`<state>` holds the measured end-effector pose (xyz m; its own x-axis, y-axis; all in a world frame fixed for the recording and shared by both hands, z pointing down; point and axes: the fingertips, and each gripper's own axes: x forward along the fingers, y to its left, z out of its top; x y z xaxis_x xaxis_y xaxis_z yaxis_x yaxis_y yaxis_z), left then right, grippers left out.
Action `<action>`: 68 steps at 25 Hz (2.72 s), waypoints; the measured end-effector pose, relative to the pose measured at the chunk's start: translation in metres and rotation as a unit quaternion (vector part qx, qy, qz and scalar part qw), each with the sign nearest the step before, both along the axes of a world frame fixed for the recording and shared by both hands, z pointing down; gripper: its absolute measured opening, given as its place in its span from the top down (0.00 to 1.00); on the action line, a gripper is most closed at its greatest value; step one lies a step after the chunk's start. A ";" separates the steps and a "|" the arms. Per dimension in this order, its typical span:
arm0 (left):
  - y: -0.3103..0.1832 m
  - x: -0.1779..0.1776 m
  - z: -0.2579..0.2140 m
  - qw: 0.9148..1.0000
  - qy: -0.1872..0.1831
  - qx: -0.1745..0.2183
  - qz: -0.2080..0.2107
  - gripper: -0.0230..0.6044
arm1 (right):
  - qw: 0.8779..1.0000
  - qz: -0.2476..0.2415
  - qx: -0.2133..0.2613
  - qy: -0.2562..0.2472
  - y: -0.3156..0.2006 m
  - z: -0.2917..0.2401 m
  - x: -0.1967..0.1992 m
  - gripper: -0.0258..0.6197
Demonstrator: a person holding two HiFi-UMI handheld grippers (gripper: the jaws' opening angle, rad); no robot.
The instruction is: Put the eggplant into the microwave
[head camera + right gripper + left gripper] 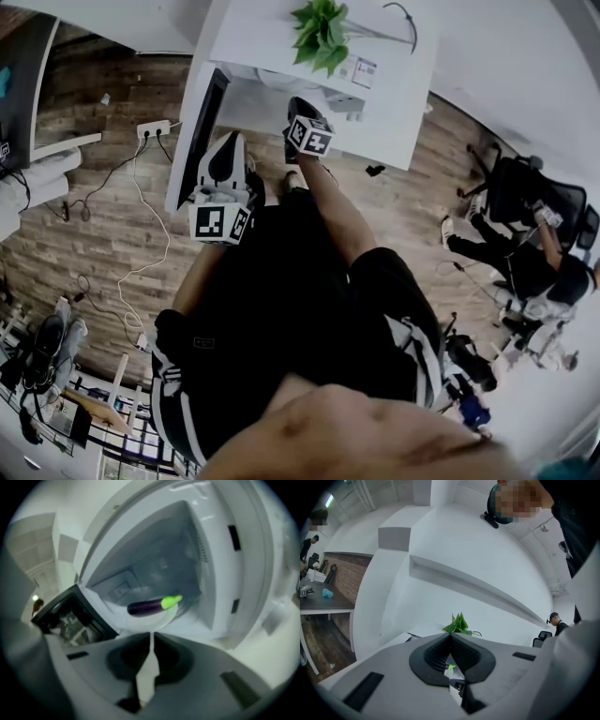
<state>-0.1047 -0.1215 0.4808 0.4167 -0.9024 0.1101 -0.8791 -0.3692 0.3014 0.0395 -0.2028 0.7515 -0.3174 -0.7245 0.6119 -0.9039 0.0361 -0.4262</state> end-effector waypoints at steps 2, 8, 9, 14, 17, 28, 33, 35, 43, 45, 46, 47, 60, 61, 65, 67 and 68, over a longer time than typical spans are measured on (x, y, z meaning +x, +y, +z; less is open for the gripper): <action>-0.001 0.001 0.001 1.000 -0.001 0.000 -0.001 0.91 | 0.997 -0.040 0.004 0.069 0.001 0.001 -0.004 0.89; -0.003 0.001 0.003 1.000 -0.002 -0.001 -0.002 0.91 | 0.982 -0.110 0.003 0.152 0.004 0.004 -0.023 0.90; -0.003 0.001 0.003 1.000 -0.002 -0.001 -0.003 0.91 | 0.982 -0.113 0.001 0.153 0.003 0.005 -0.025 0.90; -0.003 -0.001 0.004 1.000 -0.001 -0.004 -0.008 0.91 | 0.982 -0.119 -0.011 0.146 -0.003 0.011 -0.032 0.90; -0.004 -0.002 0.006 1.000 -0.001 -0.006 -0.010 0.91 | 0.982 -0.116 -0.017 0.146 -0.010 0.014 -0.032 0.90; -0.009 -0.006 0.009 1.000 -0.001 -0.011 -0.018 0.91 | 0.983 -0.111 -0.021 0.147 -0.032 0.014 -0.030 0.90; -0.010 -0.007 0.010 1.000 0.000 -0.013 -0.019 0.91 | 0.982 -0.112 -0.022 0.148 -0.040 0.013 -0.028 0.90; -0.012 -0.008 0.011 1.000 0.001 -0.015 -0.019 0.91 | 0.983 -0.110 -0.023 0.148 -0.043 0.013 -0.028 0.90; -0.014 -0.007 0.013 1.000 -0.001 -0.017 -0.021 0.91 | 0.983 -0.108 -0.024 0.147 -0.053 0.014 -0.026 0.90; -0.015 -0.008 0.013 1.000 -0.001 -0.018 -0.022 0.91 | 0.983 -0.107 -0.021 0.146 -0.056 0.016 -0.025 0.90; -0.015 -0.009 0.013 1.000 -0.002 -0.018 -0.022 0.91 | 0.983 -0.106 -0.021 0.147 -0.058 0.015 -0.025 0.90; -0.015 -0.009 0.014 1.000 -0.002 -0.018 -0.023 0.91 | 0.983 -0.108 -0.021 0.148 -0.059 0.013 -0.025 0.90; -0.013 -0.007 0.010 1.000 -0.002 -0.014 -0.025 0.91 | 0.984 -0.106 -0.010 0.143 -0.055 0.007 -0.024 0.90; -0.013 -0.006 0.009 1.000 -0.002 -0.012 -0.024 0.91 | 0.984 -0.106 -0.010 0.143 -0.052 0.004 -0.024 0.90; -0.015 -0.003 0.007 1.000 -0.001 -0.006 -0.019 0.91 | 0.984 -0.108 -0.008 0.144 -0.040 -0.008 -0.023 0.90; -0.015 -0.002 0.006 1.000 -0.001 -0.004 -0.016 0.91 | 0.984 -0.108 -0.001 0.141 -0.034 -0.013 -0.022 0.90; -0.015 -0.001 0.005 1.000 -0.001 -0.003 -0.015 0.91 | 0.984 -0.109 0.003 0.139 -0.031 -0.016 -0.022 0.90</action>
<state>-0.1054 -0.1363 0.4862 0.3888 -0.9139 0.1164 -0.8905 -0.3404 0.3018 0.0179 -0.2338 0.7359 -0.2866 -0.6612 0.6933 -0.9561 0.2431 -0.1634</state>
